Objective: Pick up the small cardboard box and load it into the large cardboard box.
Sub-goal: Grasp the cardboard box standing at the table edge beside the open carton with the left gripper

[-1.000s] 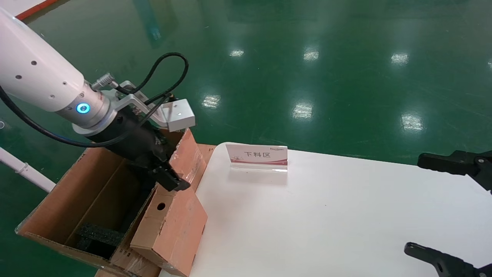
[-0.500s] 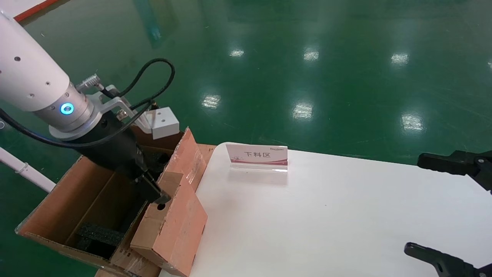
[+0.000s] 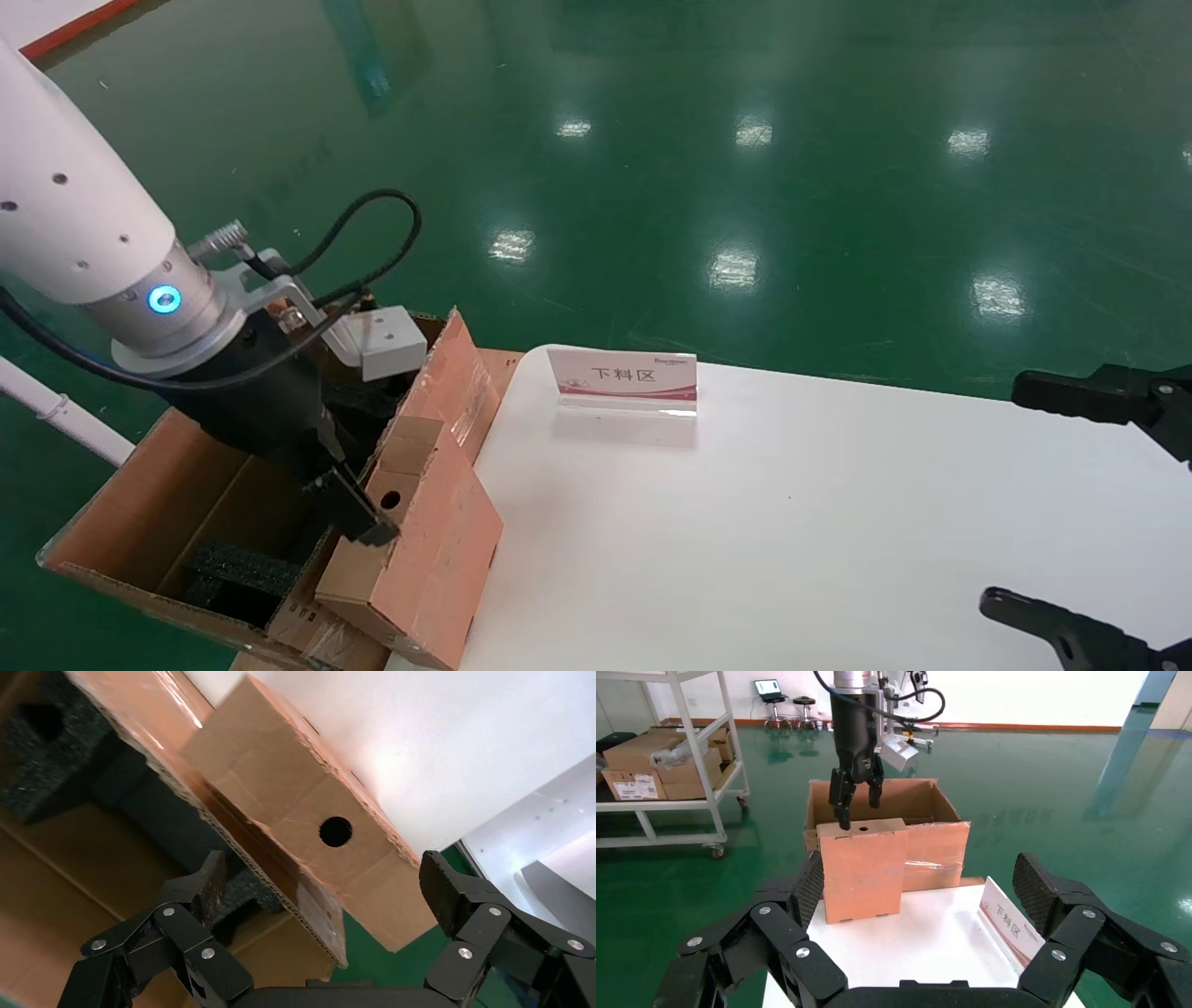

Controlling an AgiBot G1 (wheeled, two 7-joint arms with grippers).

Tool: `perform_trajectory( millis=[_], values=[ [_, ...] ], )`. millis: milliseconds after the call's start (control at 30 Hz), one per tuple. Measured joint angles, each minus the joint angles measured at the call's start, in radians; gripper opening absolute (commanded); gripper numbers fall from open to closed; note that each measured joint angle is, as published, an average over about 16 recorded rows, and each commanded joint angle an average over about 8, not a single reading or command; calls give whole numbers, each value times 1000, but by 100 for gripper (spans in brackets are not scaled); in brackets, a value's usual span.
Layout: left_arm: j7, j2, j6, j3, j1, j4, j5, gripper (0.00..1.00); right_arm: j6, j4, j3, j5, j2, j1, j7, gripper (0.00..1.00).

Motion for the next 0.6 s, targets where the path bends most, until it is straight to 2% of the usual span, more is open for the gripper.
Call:
perform_trajectory(
  millis=[600],
  values=[
    [-12,17,-50,70,29,0,-32,100,1,0,-1,1,0,0,-1,100]
  ],
)
